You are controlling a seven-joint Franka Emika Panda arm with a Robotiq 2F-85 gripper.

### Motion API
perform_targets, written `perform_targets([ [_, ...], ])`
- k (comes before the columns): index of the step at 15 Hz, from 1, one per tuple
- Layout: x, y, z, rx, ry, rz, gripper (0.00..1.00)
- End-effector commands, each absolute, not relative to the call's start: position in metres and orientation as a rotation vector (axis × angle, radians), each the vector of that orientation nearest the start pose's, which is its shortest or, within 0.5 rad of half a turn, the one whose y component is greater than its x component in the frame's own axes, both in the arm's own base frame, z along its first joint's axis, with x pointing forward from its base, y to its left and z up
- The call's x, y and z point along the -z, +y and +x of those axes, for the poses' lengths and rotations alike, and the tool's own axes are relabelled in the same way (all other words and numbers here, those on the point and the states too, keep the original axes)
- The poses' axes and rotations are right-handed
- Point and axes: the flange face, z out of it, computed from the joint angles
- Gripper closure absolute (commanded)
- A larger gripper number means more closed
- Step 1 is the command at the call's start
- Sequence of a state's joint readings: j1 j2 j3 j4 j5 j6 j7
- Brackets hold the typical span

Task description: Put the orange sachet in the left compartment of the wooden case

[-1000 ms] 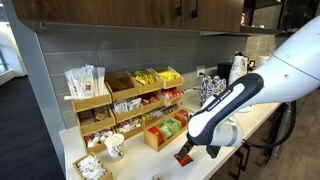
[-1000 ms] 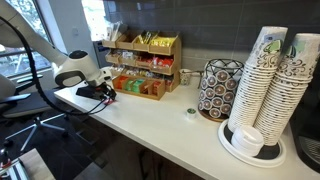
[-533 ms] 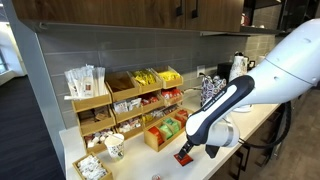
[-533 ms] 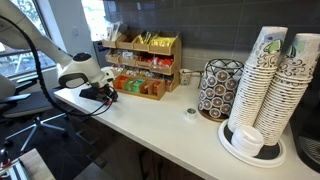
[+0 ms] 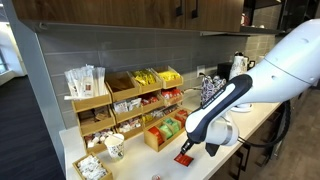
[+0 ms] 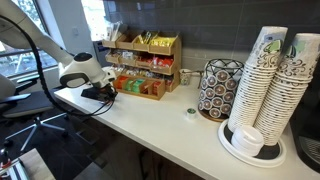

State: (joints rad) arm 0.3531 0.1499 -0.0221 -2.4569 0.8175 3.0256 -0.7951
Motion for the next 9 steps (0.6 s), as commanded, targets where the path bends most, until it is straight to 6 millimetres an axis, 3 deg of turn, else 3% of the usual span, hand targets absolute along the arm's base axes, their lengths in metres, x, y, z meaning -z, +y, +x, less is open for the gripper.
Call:
perform_targets([
  [1,-0.263,0.109,0.490,0.647,-0.486,-2.879,1.00],
  [5,-0.275,0.110,0.489,0.681,-0.504,-2.864,1.00],
  [9,-0.309,0.119,0.494,0.791,-0.518,-2.785,1.00],
])
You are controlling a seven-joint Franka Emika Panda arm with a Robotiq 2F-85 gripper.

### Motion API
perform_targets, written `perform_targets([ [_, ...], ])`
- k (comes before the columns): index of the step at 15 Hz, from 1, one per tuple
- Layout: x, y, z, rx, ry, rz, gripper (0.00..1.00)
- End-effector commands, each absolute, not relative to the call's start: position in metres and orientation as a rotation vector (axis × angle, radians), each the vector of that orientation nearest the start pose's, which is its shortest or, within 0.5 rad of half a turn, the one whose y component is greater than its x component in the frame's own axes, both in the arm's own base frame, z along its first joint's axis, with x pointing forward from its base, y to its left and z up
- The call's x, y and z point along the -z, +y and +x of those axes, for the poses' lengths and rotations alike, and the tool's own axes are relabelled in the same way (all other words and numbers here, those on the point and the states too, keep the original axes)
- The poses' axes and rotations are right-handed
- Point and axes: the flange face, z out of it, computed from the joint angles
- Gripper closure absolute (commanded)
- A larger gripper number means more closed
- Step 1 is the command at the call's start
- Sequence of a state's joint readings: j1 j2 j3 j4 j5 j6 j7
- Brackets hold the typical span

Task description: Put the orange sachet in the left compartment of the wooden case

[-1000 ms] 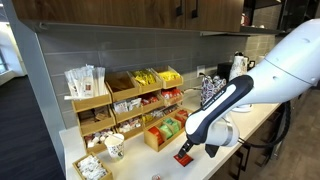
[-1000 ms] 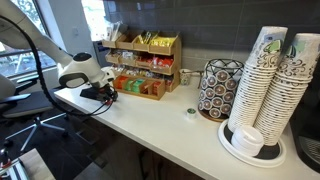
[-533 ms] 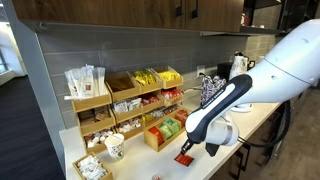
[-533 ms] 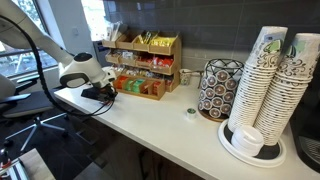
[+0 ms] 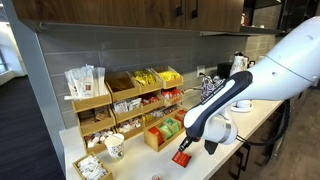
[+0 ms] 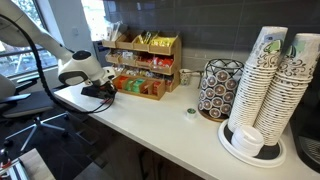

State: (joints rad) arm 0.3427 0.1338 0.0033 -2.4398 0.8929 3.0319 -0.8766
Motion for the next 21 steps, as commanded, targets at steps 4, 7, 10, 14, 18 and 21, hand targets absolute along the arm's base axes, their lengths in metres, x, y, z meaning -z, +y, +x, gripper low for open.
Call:
perform_targets([
  [4,-0.348,0.131,0.503,0.942,-0.535,-2.661,1.00],
  [7,-0.367,0.131,0.506,1.044,-0.573,-2.585,1.00],
  [10,-0.369,0.127,0.505,1.091,-0.616,-2.551,1.00],
  [14,-0.364,0.127,0.505,1.078,-0.631,-2.589,0.99],
  [18,-0.362,0.126,0.505,1.075,-0.635,-2.591,0.99],
  [21,-0.366,0.126,0.508,1.089,-0.626,-2.563,1.00],
])
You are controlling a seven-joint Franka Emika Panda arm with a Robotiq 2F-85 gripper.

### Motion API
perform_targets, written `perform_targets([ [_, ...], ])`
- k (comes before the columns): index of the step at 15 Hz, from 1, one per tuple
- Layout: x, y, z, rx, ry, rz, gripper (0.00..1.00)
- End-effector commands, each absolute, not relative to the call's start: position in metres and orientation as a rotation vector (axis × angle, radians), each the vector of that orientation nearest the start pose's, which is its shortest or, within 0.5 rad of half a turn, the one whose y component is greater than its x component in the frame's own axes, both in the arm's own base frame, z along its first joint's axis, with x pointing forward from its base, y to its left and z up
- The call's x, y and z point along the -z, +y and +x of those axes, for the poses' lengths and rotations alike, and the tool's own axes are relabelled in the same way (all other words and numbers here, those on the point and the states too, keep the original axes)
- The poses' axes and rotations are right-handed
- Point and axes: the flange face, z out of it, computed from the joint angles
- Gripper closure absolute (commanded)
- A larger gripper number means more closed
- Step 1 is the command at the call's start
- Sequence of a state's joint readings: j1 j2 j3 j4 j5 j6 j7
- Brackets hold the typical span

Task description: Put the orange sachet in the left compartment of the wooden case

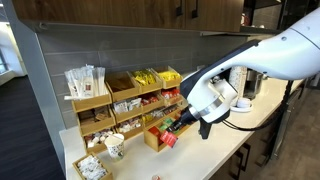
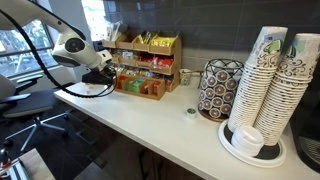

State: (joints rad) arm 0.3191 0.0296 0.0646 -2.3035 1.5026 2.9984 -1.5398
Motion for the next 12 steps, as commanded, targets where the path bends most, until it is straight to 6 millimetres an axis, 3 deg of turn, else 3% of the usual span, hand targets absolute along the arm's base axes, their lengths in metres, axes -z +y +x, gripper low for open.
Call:
perform_targets([
  [1,-0.370,0.126,0.511,1.104,-0.628,-2.548,1.00],
  [7,-0.382,0.130,0.531,1.212,-0.690,-2.449,1.00],
  [12,-0.364,0.127,0.544,1.274,-0.776,-2.401,1.00],
])
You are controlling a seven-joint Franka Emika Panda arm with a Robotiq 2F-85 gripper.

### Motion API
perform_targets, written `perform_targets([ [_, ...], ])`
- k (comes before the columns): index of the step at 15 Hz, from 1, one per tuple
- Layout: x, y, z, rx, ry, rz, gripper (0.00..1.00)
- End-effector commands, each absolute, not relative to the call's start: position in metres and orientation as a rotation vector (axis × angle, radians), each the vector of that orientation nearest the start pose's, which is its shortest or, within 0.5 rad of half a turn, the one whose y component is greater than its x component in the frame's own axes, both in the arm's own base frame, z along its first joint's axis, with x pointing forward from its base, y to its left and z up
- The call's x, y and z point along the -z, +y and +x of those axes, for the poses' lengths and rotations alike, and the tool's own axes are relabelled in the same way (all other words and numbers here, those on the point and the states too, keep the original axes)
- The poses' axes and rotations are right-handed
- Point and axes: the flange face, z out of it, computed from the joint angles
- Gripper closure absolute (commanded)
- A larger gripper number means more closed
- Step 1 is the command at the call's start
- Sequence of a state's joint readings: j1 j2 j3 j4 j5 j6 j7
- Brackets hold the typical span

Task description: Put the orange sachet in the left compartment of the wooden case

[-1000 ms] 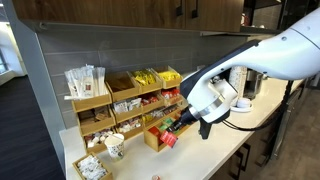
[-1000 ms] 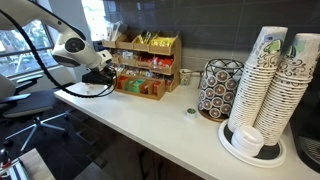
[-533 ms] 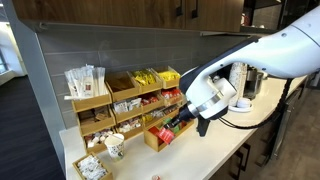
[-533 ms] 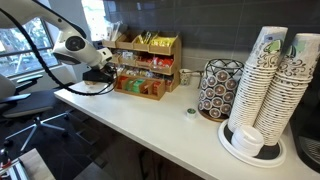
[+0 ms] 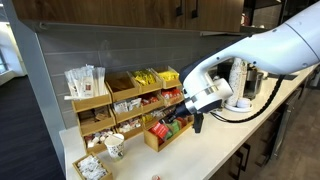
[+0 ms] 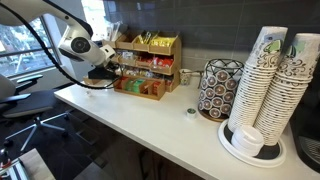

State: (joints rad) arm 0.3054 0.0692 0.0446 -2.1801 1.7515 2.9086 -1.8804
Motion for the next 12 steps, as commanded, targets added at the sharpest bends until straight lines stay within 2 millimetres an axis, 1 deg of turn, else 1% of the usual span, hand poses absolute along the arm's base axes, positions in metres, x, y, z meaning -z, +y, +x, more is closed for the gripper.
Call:
perform_targets([
  [1,-0.360,0.126,0.546,1.289,-0.794,-2.389,1.00],
  [6,-0.338,0.119,0.554,1.355,-0.815,-2.345,1.00],
  [12,-0.315,0.125,0.561,1.385,-0.862,-2.295,1.00],
])
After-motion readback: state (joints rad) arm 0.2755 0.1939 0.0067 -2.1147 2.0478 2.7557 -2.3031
